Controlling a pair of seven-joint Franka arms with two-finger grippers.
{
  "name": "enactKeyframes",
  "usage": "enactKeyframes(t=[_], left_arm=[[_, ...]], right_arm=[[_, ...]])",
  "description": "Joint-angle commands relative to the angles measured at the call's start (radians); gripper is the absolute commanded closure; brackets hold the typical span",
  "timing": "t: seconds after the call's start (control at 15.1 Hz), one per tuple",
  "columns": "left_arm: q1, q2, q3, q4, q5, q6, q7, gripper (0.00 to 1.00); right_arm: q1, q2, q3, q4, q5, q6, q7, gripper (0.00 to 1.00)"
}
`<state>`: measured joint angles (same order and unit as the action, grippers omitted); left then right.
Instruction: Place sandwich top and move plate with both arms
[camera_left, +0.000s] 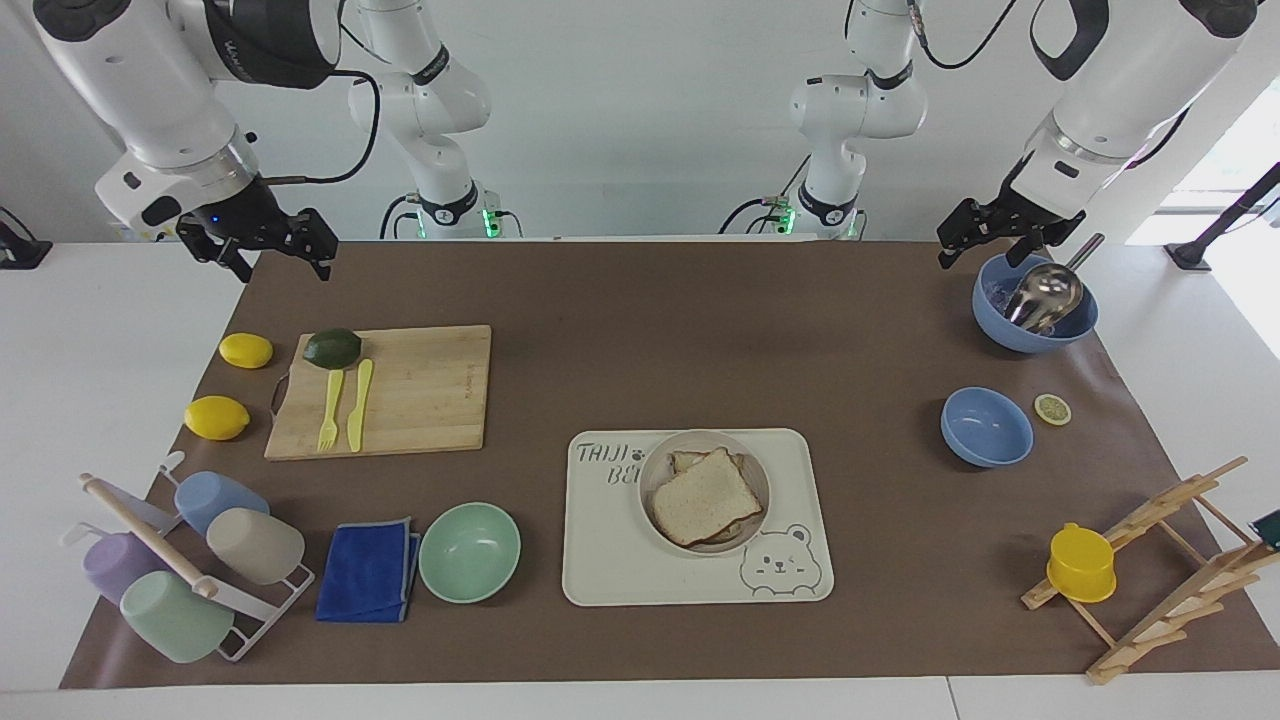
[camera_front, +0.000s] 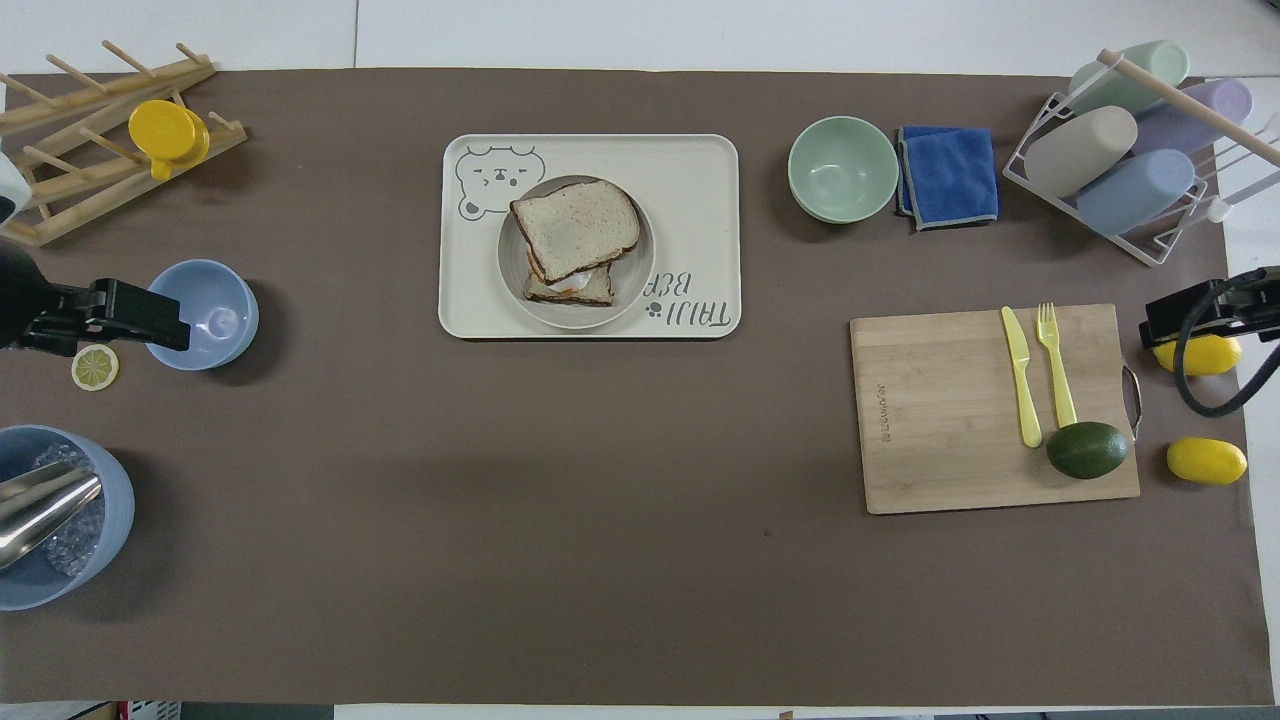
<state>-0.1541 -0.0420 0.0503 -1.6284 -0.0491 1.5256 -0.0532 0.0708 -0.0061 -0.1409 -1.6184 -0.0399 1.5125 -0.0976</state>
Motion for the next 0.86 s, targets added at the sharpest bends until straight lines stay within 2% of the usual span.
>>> enactKeyframes(t=[0.0, 0.27, 0.8], left_arm=[[0.034, 0.002, -0.052, 0.019, 0.028, -0.014, -0.011, 0.00], [0.047, -0.009, -0.076, 0.002, 0.023, -0.056, -0.017, 0.00], [0.047, -0.007, -0.078, 0.007, 0.023, -0.056, -0.020, 0.00]], right_arm=[[-0.019, -0.012, 0.007, -0.006, 0.029, -0.012, -0.022, 0.00], [-0.019, -0.012, 0.007, -0.006, 0.029, -0.012, -0.022, 0.00], [-0.009, -0.012, 0.009, -0.006, 0.029, -0.011, -0.024, 0.00]])
